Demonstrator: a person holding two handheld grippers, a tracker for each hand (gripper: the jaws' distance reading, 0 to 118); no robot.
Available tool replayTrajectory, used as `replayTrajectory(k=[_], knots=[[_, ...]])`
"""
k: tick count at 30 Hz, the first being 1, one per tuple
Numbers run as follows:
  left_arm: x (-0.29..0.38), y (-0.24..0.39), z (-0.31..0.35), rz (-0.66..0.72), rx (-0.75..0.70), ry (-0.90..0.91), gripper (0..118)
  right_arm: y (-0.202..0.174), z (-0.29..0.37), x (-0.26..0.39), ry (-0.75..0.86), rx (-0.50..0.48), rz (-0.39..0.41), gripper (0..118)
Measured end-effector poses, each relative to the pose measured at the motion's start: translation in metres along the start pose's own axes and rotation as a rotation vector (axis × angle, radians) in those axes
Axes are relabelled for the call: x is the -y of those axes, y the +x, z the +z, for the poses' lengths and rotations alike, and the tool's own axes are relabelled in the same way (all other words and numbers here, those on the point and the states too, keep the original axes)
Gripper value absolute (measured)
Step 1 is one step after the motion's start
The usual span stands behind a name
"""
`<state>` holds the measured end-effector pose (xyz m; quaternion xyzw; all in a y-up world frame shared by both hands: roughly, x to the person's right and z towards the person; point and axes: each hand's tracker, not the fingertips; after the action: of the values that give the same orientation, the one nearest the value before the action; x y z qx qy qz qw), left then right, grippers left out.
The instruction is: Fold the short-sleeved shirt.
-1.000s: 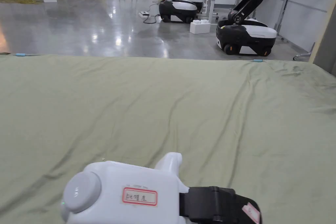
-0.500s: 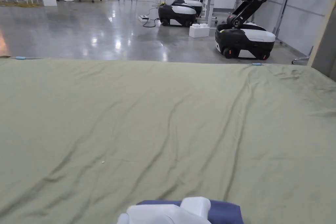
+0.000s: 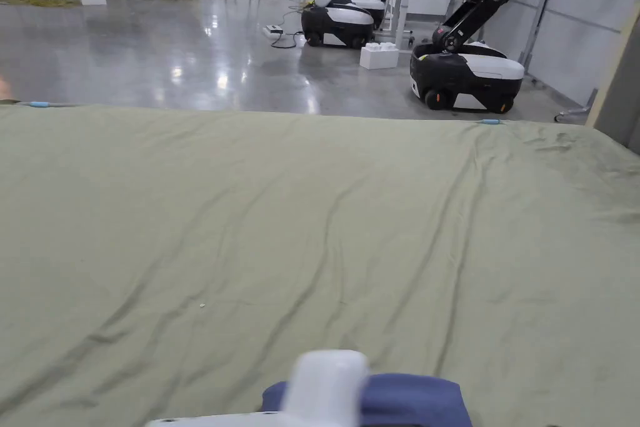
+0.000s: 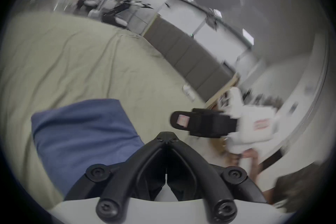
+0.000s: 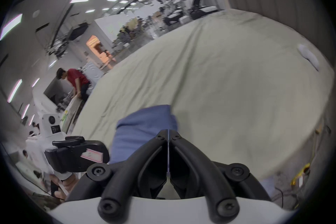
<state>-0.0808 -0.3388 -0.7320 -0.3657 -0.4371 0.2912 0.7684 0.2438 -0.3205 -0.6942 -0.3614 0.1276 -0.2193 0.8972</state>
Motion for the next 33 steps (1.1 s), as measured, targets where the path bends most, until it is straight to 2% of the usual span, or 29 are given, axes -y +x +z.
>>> replayTrajectory(k=[2, 4, 6, 7, 9, 11, 14, 15, 18, 20, 23, 28, 29, 30, 31, 32, 33], knots=[[-0.002, -0.037, 0.037, 0.172, -0.019, 0.088, 0, -0.015, -0.027, -0.006, -0.05, -0.107, 0.029, 3], [0.001, -0.065, 0.065, 0.208, -0.138, 0.155, 0, -0.028, -0.056, -0.01, -0.131, -0.161, 0.042, 3], [0.006, -0.085, 0.083, 0.235, -0.288, 0.172, 0, -0.038, -0.083, -0.01, -0.221, -0.141, 0.075, 3], [0.008, -0.092, 0.088, 0.238, -0.306, 0.172, 0, -0.039, -0.096, -0.008, -0.249, -0.131, 0.095, 3], [0.013, -0.107, 0.092, 0.275, -0.29, 0.17, 4, -0.033, -0.116, -0.005, -0.296, -0.086, 0.079, 3], [0.017, -0.116, 0.086, 0.351, -0.25, 0.162, 29, -0.023, -0.132, -0.001, -0.344, -0.071, 0.036, 3], [0.016, -0.133, 0.07, 0.404, -0.225, 0.124, 79, -0.006, -0.154, 0.011, -0.413, -0.066, -0.021, 3], [0.015, -0.136, 0.064, 0.412, -0.224, 0.109, 81, -0.003, -0.155, 0.013, -0.399, -0.083, -0.04, 3], [0.015, -0.141, 0.04, 0.418, -0.21, 0.035, 81, 0.001, -0.151, 0.009, -0.396, -0.107, -0.069, 3], [0.016, -0.144, 0.025, 0.427, -0.196, -0.024, 81, -0.001, -0.149, 0.01, -0.396, -0.104, -0.053, 3], [0.018, -0.144, 0.008, 0.492, -0.099, -0.038, 81, -0.004, -0.149, 0.01, -0.395, -0.1, -0.031, 3], [0.017, -0.152, -0.023, 0.58, -0.057, -0.018, 80, -0.001, -0.147, 0.012, -0.384, -0.112, -0.048, 3], [0.017, -0.15, -0.03, 0.576, -0.063, -0.021, 76, -0.001, -0.146, 0.012, -0.378, -0.113, -0.049, 3], [0.016, -0.147, -0.037, 0.557, -0.081, -0.044, 44, -0.002, -0.144, 0.012, -0.374, -0.112, -0.052, 3], [0.018, -0.145, -0.046, 0.516, -0.166, -0.1, 31, -0.005, -0.14, 0.009, -0.37, -0.107, -0.061, 3], [0.023, -0.147, -0.048, 0.513, -0.174, -0.091, 30, -0.007, -0.136, 0.006, -0.37, -0.073, -0.064, 3], [0.022, -0.148, -0.043, 0.533, -0.115, -0.067, 30, -0.007, -0.13, 0.005, -0.358, -0.073, -0.059, 3]])
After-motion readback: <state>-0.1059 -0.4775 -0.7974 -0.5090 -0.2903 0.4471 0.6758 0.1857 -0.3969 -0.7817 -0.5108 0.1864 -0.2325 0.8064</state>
